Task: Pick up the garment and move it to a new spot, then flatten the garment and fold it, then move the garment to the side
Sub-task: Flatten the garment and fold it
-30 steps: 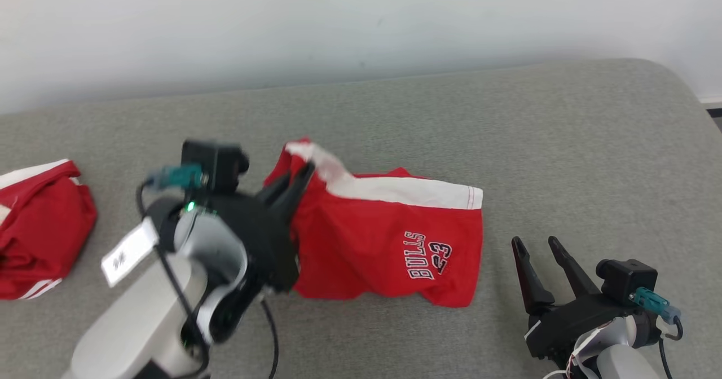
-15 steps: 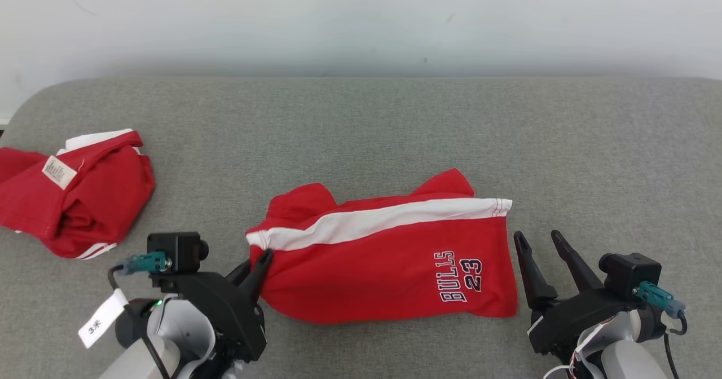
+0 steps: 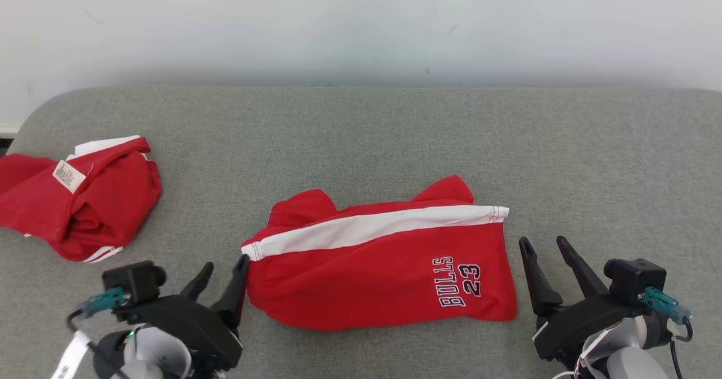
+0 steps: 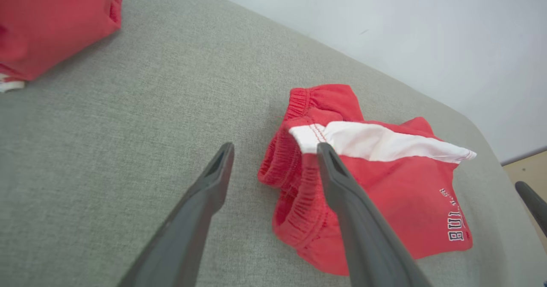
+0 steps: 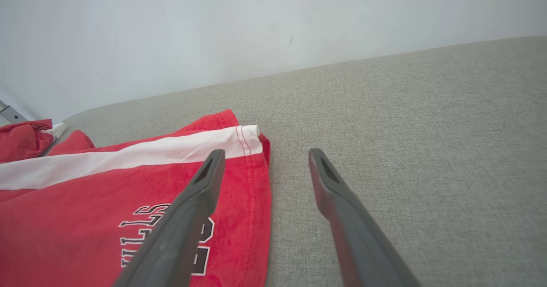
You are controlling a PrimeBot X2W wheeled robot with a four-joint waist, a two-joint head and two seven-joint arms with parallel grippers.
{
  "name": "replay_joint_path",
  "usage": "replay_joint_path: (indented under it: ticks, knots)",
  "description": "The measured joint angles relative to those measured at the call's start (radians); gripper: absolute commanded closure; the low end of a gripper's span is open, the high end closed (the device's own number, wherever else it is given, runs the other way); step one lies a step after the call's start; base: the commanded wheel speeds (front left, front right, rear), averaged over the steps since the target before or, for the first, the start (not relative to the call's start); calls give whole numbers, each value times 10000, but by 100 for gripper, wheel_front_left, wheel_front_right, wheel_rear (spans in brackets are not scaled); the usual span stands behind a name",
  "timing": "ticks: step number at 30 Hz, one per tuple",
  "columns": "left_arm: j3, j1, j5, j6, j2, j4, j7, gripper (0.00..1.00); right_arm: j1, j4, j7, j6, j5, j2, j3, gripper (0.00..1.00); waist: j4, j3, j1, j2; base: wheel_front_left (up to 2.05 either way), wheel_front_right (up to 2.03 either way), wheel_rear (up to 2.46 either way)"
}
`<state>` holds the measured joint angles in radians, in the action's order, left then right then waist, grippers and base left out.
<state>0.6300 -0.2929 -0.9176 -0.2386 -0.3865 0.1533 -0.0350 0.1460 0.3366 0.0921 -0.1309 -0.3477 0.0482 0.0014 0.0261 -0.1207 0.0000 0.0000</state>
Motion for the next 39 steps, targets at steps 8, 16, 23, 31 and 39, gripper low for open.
replay_joint_path:
  ticks: [8, 16, 23, 31, 39]
  knots:
    - [-779, 451, -274, 107, 35, -159, 1377, 0, -225, -207, -148, 0, 65, 0, -178, 0, -11, 276, 0, 0, 0, 0, 0]
    - [-982, 864, -309, 359, -267, -635, 1824, 0, -373, -477, -318, 0, 65, 0, -276, 0, 10, 507, 0, 0, 0, 0, 0]
    - [-1912, 1640, -228, 917, -219, -1613, 2888, 0, -787, -802, -305, 0, -15, -2, -591, 0, 45, 781, -1, 0, 0, 0, 0]
    - [-3680, 3085, 1137, 2238, 823, -2443, 2970, 0, -1154, -1406, -401, 0, -98, 0, -884, 0, 248, 1066, -1, 0, 0, 0, 0]
    - [-4159, 3928, 2769, 2736, 1089, -2182, 2986, 0, -1451, -1797, -395, 0, -265, 2, -874, 0, 319, 1217, -1, 0, 0, 0, 0]
